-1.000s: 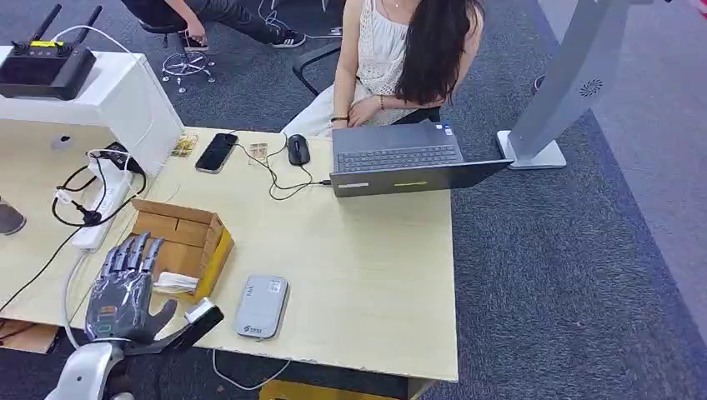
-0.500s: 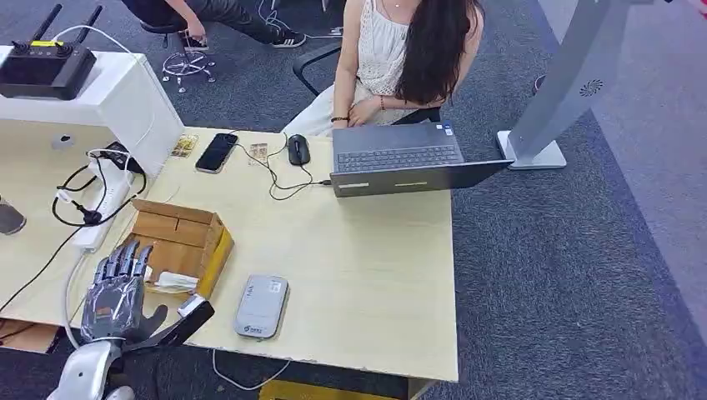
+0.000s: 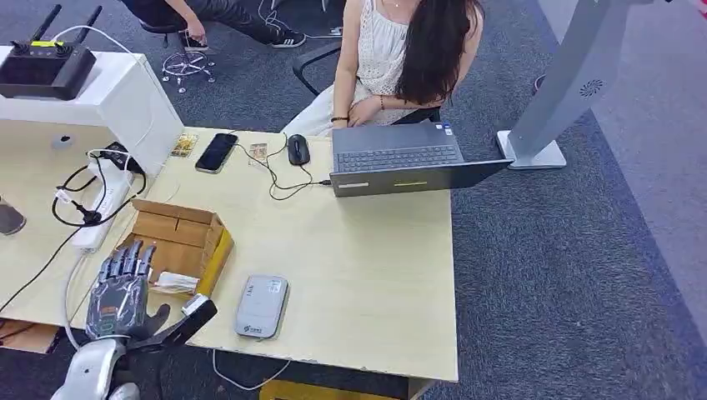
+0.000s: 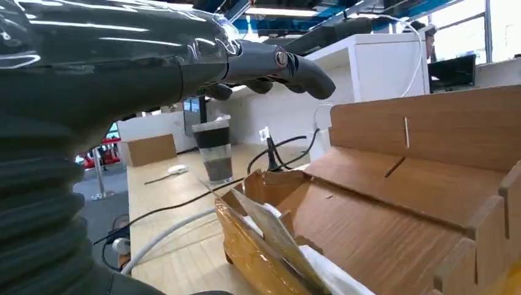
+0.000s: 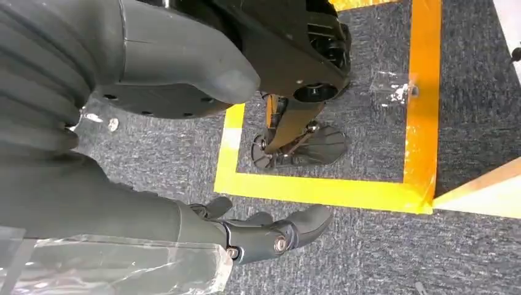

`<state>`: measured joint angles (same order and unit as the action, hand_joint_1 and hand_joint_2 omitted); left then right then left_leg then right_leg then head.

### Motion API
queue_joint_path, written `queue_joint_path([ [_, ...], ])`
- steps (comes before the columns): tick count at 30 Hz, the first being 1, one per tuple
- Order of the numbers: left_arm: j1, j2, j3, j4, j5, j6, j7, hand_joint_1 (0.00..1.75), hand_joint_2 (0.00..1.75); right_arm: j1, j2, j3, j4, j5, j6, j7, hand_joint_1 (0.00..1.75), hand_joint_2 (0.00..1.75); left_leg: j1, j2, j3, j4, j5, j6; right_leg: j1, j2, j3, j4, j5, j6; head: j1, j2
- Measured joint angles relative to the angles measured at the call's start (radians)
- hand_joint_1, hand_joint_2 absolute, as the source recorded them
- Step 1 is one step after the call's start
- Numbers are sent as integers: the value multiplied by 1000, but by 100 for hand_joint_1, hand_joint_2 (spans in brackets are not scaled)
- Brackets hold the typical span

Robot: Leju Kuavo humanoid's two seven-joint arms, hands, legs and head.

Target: Pass the card to the sensor for recognition and then transmit it.

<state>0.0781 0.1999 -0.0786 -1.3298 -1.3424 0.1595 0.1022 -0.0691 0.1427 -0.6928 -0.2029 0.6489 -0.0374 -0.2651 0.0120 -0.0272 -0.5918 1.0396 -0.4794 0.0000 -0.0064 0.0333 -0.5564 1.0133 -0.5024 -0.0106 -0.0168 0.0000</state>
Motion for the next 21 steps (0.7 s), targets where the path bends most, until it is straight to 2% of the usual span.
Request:
queue_joint_path([
  [10,-13,-11,0,22,-4,8,-6,0,175,-1,0,0,0,3,0,0,0,175,0,0,0,0,0,0,0,0,0,0,0,0,0,0],
  [11,-14,-13,0,24,-4,8,-6,175,175,-1,0,0,0,3,0,0,0,175,0,0,0,0,0,0,0,0,0,0,0,0,0,0],
  [21,-16,-15,0,40,7,-9,-12,175,175,-1,0,1,0,11,13,0,0,175,0,0,0,0,0,0,0,0,0,0,0,0,0,0],
])
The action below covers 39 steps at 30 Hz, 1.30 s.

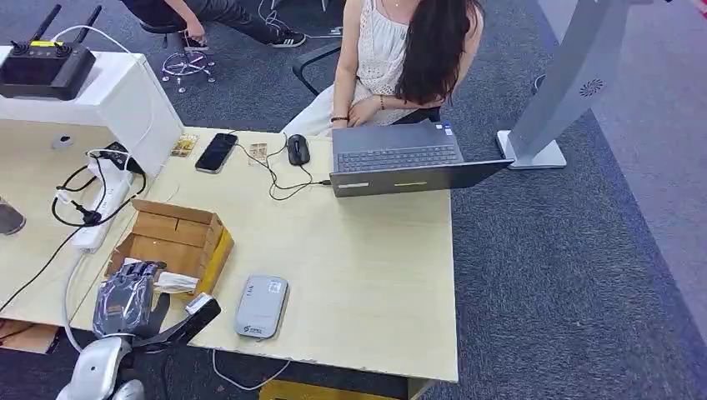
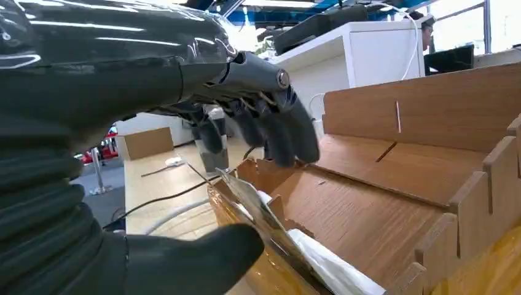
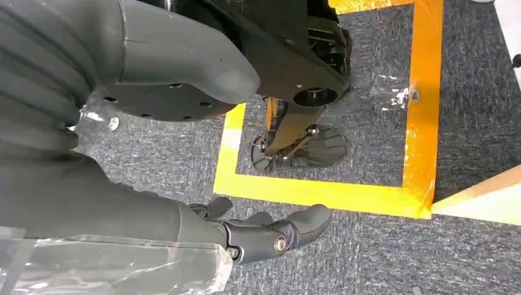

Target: Pass the card to the sensor for recognition and then transmit it.

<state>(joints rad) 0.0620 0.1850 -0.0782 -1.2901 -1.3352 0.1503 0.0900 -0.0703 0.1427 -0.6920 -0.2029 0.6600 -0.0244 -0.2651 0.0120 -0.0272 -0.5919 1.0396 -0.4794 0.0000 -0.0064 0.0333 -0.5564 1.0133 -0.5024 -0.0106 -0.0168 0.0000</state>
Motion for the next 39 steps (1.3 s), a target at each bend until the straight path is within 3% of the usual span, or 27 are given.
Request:
queue_joint_path([
  [14,1,1,1,3,7,-2,-3,175,175,0,0,0,0,2,2,-1,0,175,0,0,0,0,0,0,0,0,0,0,0,0,0,0],
  [24,14,-1,8,-21,-8,51,-12,175,175,1,0,-1,0,2,-1,-5,0,175,0,0,0,0,0,0,0,0,0,0,0,0,0,0],
  [29,44,-2,2,-169,-19,79,-54,175,175,5,0,-11,0,-11,-9,-19,0,175,0,0,0,0,0,0,0,0,-1,0,0,0,0,0],
  [33,41,12,-42,-353,-17,102,-73,175,175,8,0,-29,0,-19,-15,-27,0,175,0,0,0,0,0,0,0,0,0,0,0,0,0,0],
  [39,-68,70,-86,-502,46,74,-71,175,175,7,0,-45,0,-7,-13,-32,0,175,0,-2,0,0,2,1,0,-2,0,0,1,0,0,0],
])
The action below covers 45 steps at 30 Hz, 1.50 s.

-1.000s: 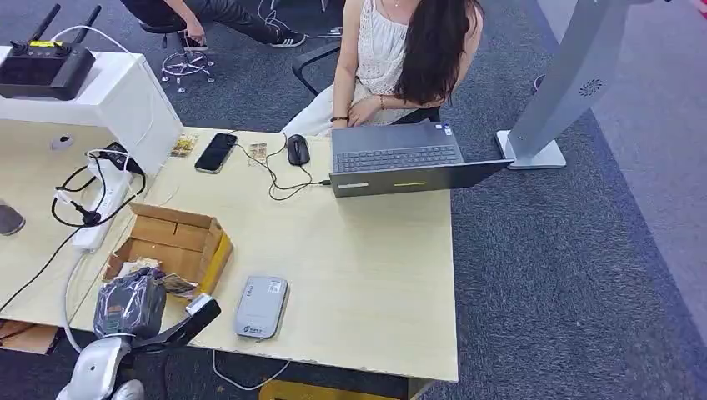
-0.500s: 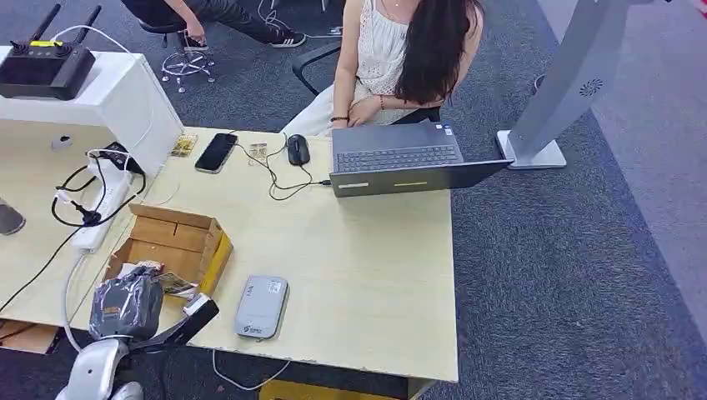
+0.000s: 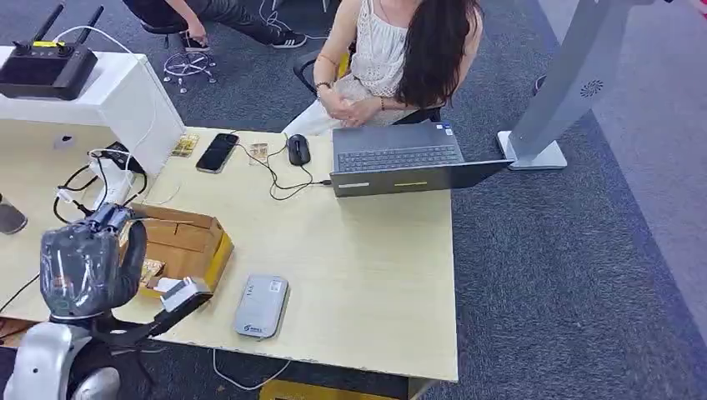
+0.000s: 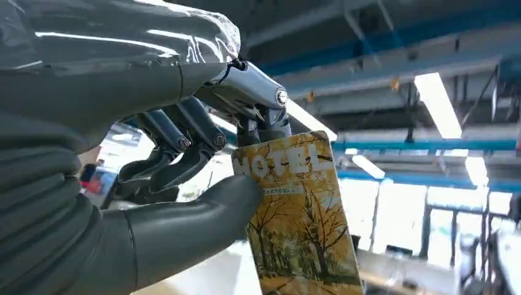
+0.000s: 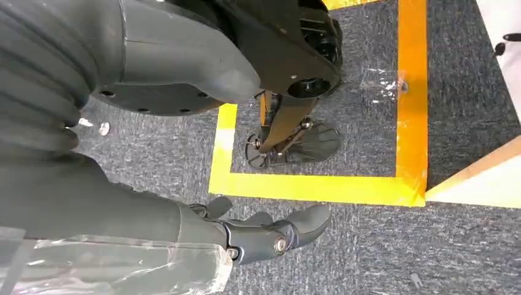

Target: Pass the card to the sensor for recognition and then transmit it.

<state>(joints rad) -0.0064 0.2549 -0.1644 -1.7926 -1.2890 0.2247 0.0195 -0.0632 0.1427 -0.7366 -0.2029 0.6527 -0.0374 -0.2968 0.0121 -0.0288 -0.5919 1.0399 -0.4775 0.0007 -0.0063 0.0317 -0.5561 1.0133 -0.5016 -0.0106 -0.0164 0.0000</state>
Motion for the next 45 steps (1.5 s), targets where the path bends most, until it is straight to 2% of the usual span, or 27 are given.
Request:
queue_joint_path([
  [3,-47,15,-7,-21,-8,-7,12,175,175,1,0,-2,0,13,4,2,0,175,0,1,1,0,1,0,0,1,-1,0,0,0,-1,0],
  [5,-164,25,-8,39,-51,-25,46,175,175,-5,0,5,0,42,18,19,0,175,1,-6,-1,0,4,0,0,-5,-3,0,1,0,0,0],
  [8,-378,47,-8,277,-82,-10,48,175,175,-33,3,26,0,68,31,43,0,175,0,-9,-2,0,7,-2,0,-8,-1,1,4,-1,0,0],
  [11,-511,49,-8,493,-88,-8,53,175,175,-46,4,40,0,80,34,56,0,175,0,-3,-2,0,10,-2,0,-3,-3,1,8,-2,-1,0],
  [15,-591,39,-10,683,-79,-35,74,175,175,-44,4,47,0,83,34,63,0,175,0,0,-4,0,10,-2,0,1,-6,1,9,-1,0,0],
  [19,-622,27,-11,784,-72,-37,84,175,175,-42,4,47,0,82,34,63,0,175,0,0,-5,0,9,-2,0,1,-7,1,9,-1,0,0],
  [23,-629,21,-11,835,-66,-35,84,175,175,-39,4,47,0,80,34,63,0,175,0,0,-7,0,9,-2,0,1,-8,1,9,-1,0,0],
  [24,-629,21,-11,843,-62,-35,84,175,175,-38,4,47,0,79,34,63,0,175,0,0,-7,0,9,-2,0,1,-8,1,9,-1,0,0],
  [25,-629,21,-11,848,-60,-35,84,0,175,-38,4,47,0,79,34,63,0,175,0,0,-7,0,9,-2,0,1,-8,1,9,-1,0,0],
  [34,-618,21,-11,872,-13,-17,73,0,175,-37,4,47,1,80,35,58,0,175,0,0,-7,0,9,-2,0,1,-8,1,9,-1,0,0],
  [37,-581,21,-11,841,31,2,44,0,175,-35,4,46,1,72,34,50,0,175,0,0,-7,0,9,-2,0,1,-8,1,9,-1,1,0],
  [39,-524,19,-11,769,87,14,11,0,175,-31,4,43,1,62,34,41,0,175,0,0,-7,0,8,-2,0,1,-8,1,9,-1,0,0],
  [43,-344,8,-10,522,226,55,-76,0,175,-16,4,27,1,37,28,20,0,175,-1,2,-8,0,6,0,-1,2,-8,0,8,0,1,0],
  [44,-293,6,-9,458,290,55,-113,0,175,-11,4,19,2,28,27,13,0,175,-1,2,-8,0,5,1,-1,3,-8,0,7,1,1,0],
  [45,-227,2,-5,377,397,41,-175,0,175,-8,4,11,2,18,26,5,0,175,-1,3,-8,0,4,0,-1,4,-8,0,6,2,2,0],
])
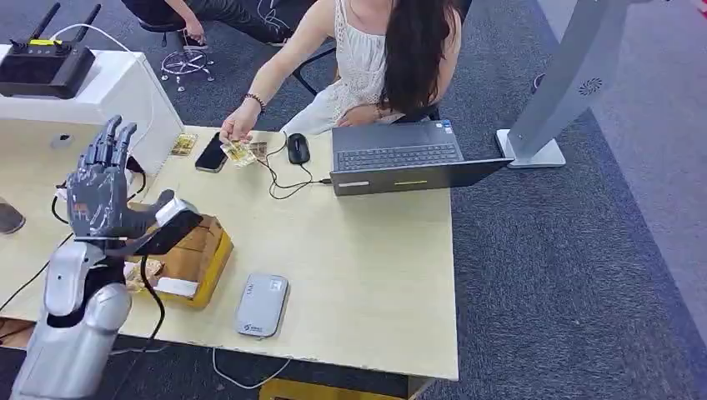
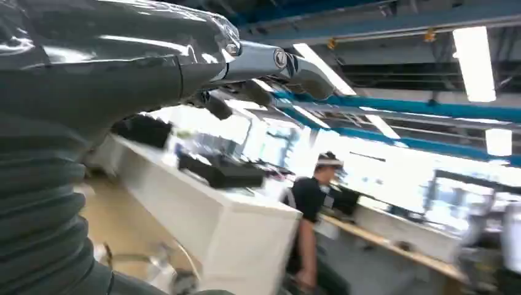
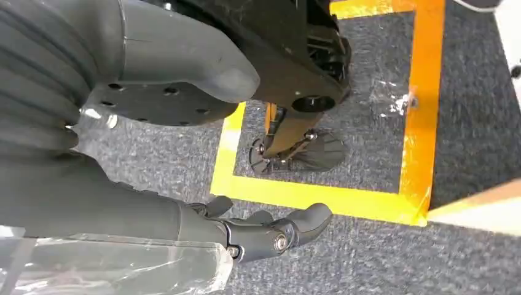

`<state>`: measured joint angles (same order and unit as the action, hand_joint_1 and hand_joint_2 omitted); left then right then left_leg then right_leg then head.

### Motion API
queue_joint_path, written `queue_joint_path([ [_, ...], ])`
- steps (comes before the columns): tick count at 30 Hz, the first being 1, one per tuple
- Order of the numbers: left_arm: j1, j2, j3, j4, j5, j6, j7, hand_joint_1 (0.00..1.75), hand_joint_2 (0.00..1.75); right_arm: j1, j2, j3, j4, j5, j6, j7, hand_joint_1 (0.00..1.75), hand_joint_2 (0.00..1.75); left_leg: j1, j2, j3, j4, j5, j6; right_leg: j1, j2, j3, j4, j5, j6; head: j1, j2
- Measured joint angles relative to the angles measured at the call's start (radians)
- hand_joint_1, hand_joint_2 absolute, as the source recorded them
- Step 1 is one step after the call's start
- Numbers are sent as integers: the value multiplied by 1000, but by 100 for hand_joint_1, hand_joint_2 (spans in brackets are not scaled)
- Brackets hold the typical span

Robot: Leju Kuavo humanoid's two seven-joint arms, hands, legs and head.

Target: Pass the card to the sensor for recognition and then transmit it.

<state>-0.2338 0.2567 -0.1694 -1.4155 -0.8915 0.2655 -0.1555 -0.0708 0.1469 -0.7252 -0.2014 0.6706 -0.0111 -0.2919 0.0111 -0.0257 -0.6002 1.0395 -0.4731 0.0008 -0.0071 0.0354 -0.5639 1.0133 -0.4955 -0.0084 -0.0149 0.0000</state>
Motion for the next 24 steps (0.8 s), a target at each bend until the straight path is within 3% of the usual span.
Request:
queue_joint_path([
  [4,301,-19,87,-308,488,-138,-290,0,175,13,0,-40,0,-33,-10,-19,0,175,0,9,3,0,-5,1,0,8,-1,-1,-3,-1,-1,0],
  [5,358,-36,135,-369,571,-192,-347,0,175,18,0,-50,0,-38,-12,-22,0,175,0,9,2,0,-5,2,0,8,-1,-1,-3,0,-1,0],
  [7,445,-91,258,-461,727,-369,-413,0,175,21,-2,-70,0,-43,-13,-27,0,175,0,3,1,0,-5,2,0,4,0,-1,-5,1,0,0],
  [10,482,-201,498,-518,932,-675,-395,0,175,21,-2,-93,0,-47,-12,-35,0,175,0,2,1,0,-5,2,0,2,1,-1,-5,1,0,0],
  [12,457,-276,707,-511,1073,-820,-296,0,175,21,-2,-106,0,-45,-11,-37,0,175,0,2,2,0,-5,2,0,2,1,-1,-5,1,-1,0],
  [13,428,-306,805,-485,1136,-856,-233,0,175,21,-2,-113,0,-42,-11,-37,0,175,0,2,1,-1,-4,1,0,2,2,-1,-5,1,1,0],
  [15,373,-332,1014,-373,1216,-859,-130,0,175,20,-2,-120,0,-34,-11,-39,0,175,0,4,3,-1,-4,1,0,3,2,0,-4,0,0,0],
  [17,329,-333,1186,-178,1236,-821,-86,0,175,20,-2,-123,0,-19,-11,-39,0,175,0,5,5,-2,-4,1,0,5,2,0,-4,0,-3,0],
  [19,291,-319,1310,40,1248,-754,-75,0,175,18,-1,-124,0,-4,-11,-36,0,175,1,5,6,-2,-4,0,1,4,2,0,-4,-1,-5,0],
  [23,243,-279,1473,511,1228,-575,-140,0,175,11,0,-124,0,24,-19,-16,0,175,0,1,5,-2,-4,0,0,1,4,-1,-5,0,-8,0],
  [24,237,-280,1492,590,1218,-540,-152,0,0,8,0,-124,0,31,-24,-7,0,175,0,0,5,-2,-4,0,0,0,4,-2,-5,0,-5,0],
])
